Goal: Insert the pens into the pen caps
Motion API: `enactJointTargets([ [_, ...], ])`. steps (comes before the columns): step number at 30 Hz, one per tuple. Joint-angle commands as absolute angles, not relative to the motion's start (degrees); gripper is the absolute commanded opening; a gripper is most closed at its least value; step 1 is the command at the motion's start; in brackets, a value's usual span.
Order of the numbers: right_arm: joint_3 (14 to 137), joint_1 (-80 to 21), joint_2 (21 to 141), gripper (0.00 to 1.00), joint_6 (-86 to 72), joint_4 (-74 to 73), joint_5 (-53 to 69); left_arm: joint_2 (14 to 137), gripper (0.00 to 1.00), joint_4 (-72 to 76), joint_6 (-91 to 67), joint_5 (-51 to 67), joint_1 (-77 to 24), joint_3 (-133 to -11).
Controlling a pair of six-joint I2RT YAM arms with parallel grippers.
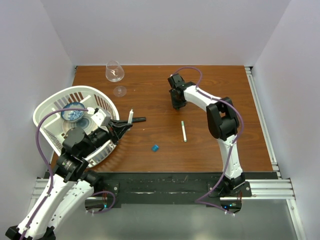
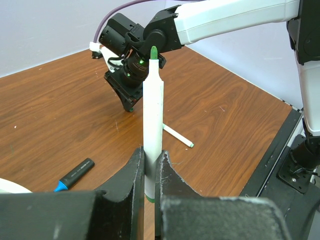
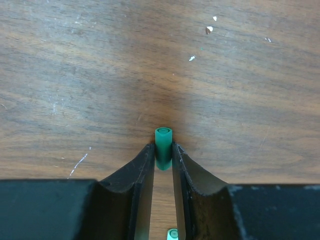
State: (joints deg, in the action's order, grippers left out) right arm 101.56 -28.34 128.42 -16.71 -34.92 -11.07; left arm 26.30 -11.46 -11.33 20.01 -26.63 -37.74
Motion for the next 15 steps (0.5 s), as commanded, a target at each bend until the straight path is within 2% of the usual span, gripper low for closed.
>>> enactJointTargets([
  [1,102.31,-28.65,131.05,0.23,-14.68,-34.72,-11.87,26.54,0.0,-9.67,-10.99,20.22,-26.37,-37.71],
  [7,96.78,-28.83,127.54,0.15,-13.8,-33.4,-9.67,28.3,0.0,-9.75,-11.69,20.48,-26.46,-38.32],
  [15,82.45,-30.32,118.66,0.13,-17.04,-25.76,-6.68,33.75,0.0,-14.77,-13.44,23.9,-26.54,-42.1],
])
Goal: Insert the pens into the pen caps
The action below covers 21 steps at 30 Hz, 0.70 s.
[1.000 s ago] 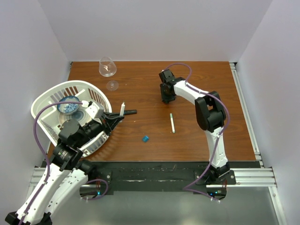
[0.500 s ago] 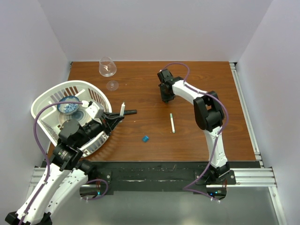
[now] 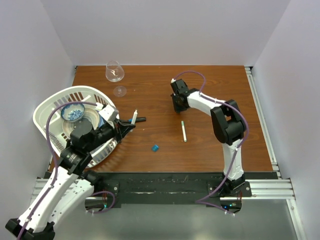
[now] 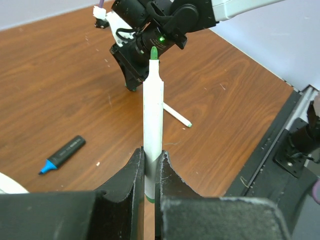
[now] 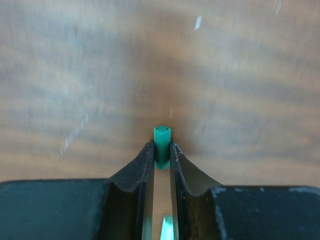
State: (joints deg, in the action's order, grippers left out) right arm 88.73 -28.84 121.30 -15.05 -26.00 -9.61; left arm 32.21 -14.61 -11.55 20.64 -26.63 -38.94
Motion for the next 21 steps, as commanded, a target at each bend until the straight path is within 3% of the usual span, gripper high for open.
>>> enactJointTargets([
  [1,80.09,-30.67,117.35,0.13,-17.49,-24.97,-6.51,34.19,0.0,-14.33,-14.75,24.52,-26.46,-41.93],
  [21,64.35,-33.05,104.42,0.1,-27.5,-10.82,1.49,42.62,0.0,-6.95,-20.39,27.51,-31.29,-36.91],
])
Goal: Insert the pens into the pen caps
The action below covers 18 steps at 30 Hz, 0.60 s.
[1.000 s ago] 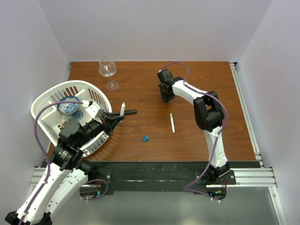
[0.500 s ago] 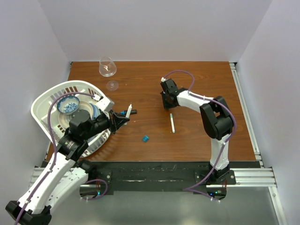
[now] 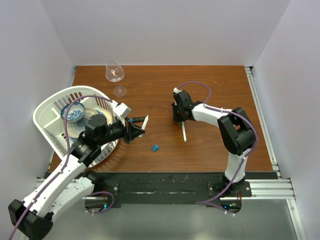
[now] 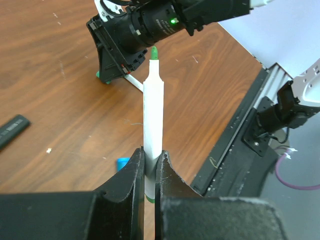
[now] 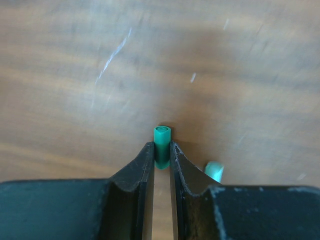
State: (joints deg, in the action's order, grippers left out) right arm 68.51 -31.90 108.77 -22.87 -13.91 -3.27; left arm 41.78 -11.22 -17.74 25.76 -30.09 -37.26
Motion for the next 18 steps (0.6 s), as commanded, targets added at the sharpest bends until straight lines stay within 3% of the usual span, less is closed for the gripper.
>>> enactJointTargets([
  [1,63.55,-33.13,102.59,0.1,-27.94,-9.51,1.67,43.24,0.0,-6.16,-21.26,27.6,-31.38,-36.74],
  [18,47.04,-34.98,76.84,0.09,-42.62,9.92,8.26,47.55,0.0,7.9,-34.45,28.47,-31.99,-32.17],
])
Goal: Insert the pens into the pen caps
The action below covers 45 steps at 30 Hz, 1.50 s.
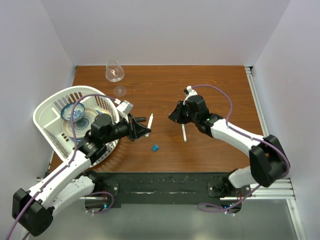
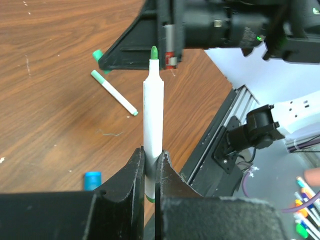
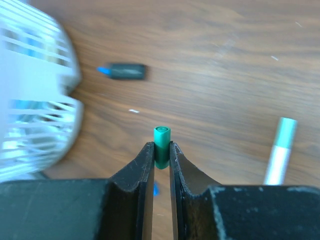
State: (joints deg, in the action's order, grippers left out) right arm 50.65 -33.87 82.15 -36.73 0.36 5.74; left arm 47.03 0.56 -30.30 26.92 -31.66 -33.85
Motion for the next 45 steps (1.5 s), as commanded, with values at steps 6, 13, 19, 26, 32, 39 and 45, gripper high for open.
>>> enactJointTargets([
  [6,43.34,-36.38,70.06,0.09,-47.89,18.62,7.12,49.57,0.0,12.91,-37.7,31.46,-31.99,-30.85],
  [13,42.98,-38.32,65.75,0.09,-50.89,24.25,6.5,49.48,0.0,18.44,-41.74,33.3,-31.99,-28.75],
  [19,44.47,-41.39,65.39,0.1,-50.45,24.61,4.66,49.31,0.0,21.0,-43.24,34.1,-31.99,-27.33],
  [26,45.35,-43.68,65.65,0.09,-50.28,24.79,2.91,48.78,0.0,21.18,-43.24,34.1,-31.99,-26.89],
  [32,46.05,-44.03,65.13,0.09,-49.66,24.08,1.67,48.52,0.0,21.71,-43.42,34.36,-31.99,-26.19],
  [39,47.28,-44.47,65.92,0.09,-49.75,24.17,1.93,49.13,0.0,22.5,-43.51,34.63,-31.99,-25.93],
  [45,47.64,-45.09,66.18,0.09,-49.31,24.08,1.93,49.57,0.0,22.76,-43.42,34.63,-31.99,-26.01],
])
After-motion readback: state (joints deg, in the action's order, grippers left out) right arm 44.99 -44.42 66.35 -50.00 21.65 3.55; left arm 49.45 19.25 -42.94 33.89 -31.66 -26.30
